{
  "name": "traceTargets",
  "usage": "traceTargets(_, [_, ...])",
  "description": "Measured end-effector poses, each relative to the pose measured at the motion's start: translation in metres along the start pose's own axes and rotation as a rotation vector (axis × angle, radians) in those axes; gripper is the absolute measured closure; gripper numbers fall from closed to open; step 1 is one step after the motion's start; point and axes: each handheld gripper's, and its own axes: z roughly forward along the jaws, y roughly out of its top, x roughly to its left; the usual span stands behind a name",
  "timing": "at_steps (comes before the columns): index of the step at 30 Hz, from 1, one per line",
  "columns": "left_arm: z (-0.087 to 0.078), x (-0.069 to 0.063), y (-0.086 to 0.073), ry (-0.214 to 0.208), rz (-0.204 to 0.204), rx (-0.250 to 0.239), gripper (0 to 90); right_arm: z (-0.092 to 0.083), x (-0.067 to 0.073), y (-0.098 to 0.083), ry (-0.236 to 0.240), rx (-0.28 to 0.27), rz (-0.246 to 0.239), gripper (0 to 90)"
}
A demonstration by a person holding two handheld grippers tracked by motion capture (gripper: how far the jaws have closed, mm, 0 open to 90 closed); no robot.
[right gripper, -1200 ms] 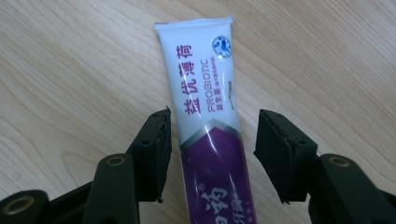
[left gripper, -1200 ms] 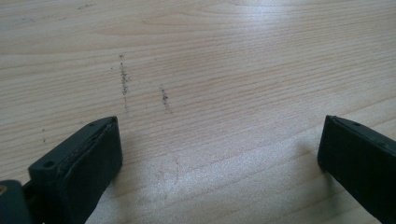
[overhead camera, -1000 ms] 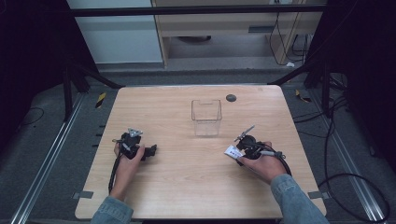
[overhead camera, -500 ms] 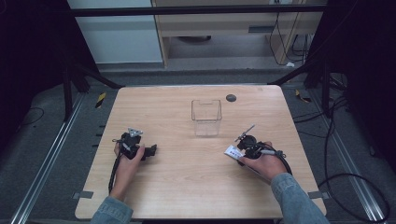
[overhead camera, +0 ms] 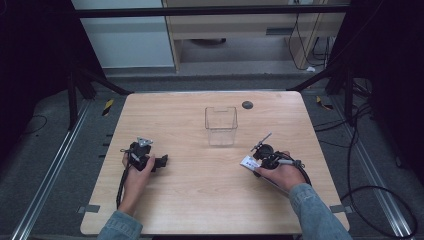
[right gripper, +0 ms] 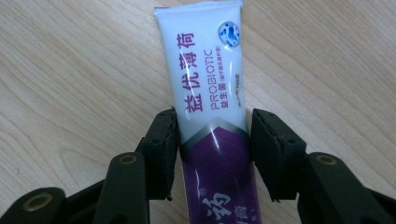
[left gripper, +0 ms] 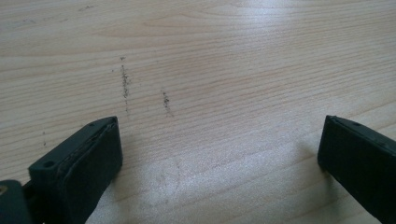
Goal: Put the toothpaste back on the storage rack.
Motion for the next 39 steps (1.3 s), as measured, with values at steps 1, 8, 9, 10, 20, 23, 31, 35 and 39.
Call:
traceTargets(1, [0.000,0.000,0.000,0.000,0.000,0.000,0.0,0.000,0.000,0.000,0.000,0.000,0.000,52.1])
traceTargets(8, [0.000,0.000,0.000,0.001,-0.003,0.000,0.0,0.002,-0.003,0.000,0.008,0.002,0.007,54.0])
traceTargets(9, [0.000,0.000,0.000,0.001,-0.003,0.000,0.0,0.001,-0.003,0.000,0.003,0.004,0.012,55.1])
traceTargets(10, [0.000,0.000,0.000,0.001,-0.003,0.000,0.0,0.001,-0.003,0.000,0.003,0.005,0.013,55.7])
traceTargets(20, [0.000,0.000,0.000,0.002,-0.004,0.000,0.0,0.000,-0.004,0.000,0.012,0.002,0.007,63.4])
traceTargets(23, [0.000,0.000,0.000,0.002,-0.004,0.000,0.0,-0.002,-0.002,-0.001,0.015,0.002,0.014,67.2])
traceTargets(31, [0.000,0.000,0.000,0.002,-0.004,0.000,0.0,-0.009,-0.001,-0.006,0.016,-0.047,0.010,78.1])
traceTargets(35, [0.000,0.000,0.000,0.002,-0.004,0.000,0.0,-0.012,0.002,-0.010,0.024,-0.065,0.030,78.9])
traceTargets(39, [0.000,0.000,0.000,0.002,-0.004,0.000,0.0,-0.022,-0.001,-0.013,0.020,-0.110,0.042,79.1])
